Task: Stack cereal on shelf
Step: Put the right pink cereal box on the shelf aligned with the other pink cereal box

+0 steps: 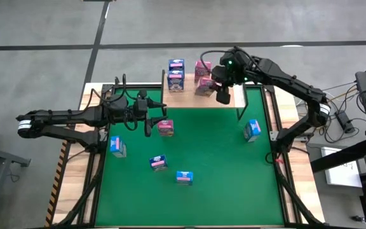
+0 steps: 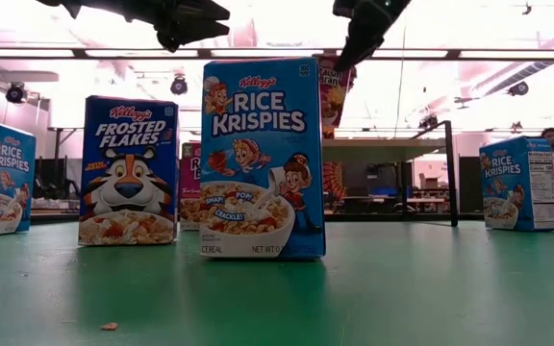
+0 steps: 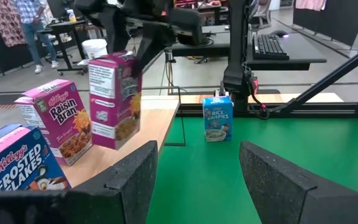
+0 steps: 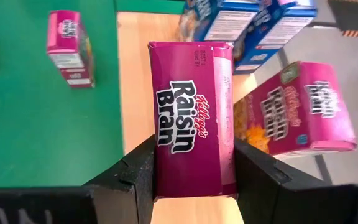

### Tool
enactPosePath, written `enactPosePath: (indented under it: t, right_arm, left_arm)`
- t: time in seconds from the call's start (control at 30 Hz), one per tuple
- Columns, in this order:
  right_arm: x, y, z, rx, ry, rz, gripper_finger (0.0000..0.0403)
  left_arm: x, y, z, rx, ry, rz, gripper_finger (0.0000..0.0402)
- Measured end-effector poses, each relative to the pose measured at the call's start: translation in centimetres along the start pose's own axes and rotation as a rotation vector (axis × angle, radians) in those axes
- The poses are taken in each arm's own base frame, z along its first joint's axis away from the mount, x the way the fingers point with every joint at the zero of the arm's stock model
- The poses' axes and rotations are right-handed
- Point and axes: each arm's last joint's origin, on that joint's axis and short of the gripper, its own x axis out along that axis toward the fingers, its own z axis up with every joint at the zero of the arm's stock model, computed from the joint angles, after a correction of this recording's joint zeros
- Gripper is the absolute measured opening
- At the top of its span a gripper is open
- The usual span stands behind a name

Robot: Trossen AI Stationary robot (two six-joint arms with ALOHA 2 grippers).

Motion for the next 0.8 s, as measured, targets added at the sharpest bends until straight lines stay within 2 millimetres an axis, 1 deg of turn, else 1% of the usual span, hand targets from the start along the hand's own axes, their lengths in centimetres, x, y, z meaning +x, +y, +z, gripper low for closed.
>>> enactPosePath:
  t: [0.2,0.37,0.43,0.8]
  right_arm:
    - [0.8,-0.6,-0.3,-0.007,-0.010,-0.010,0.0160]
    - [2.9,-0.8,-0.6,-0.013,0.037,0.011,0.0160]
    - [3.4,-0.9,-0.5,-0.021,0.045,0.015,0.0160]
    - [4.4,-1.4,-0.4,-0.045,0.093,-0.046,0.0160]
  left_arm:
    - [0.0,0.0,0.0,0.015,-0.001,0.000,0.0210]
    - [0.0,0.0,0.1,0.015,-0.009,0.001,0.0210]
    - [0.0,0.0,0.1,0.015,-0.009,0.001,0.0210]
    - [0.0,0.0,0.1,0.020,-0.009,0.001,0.0210]
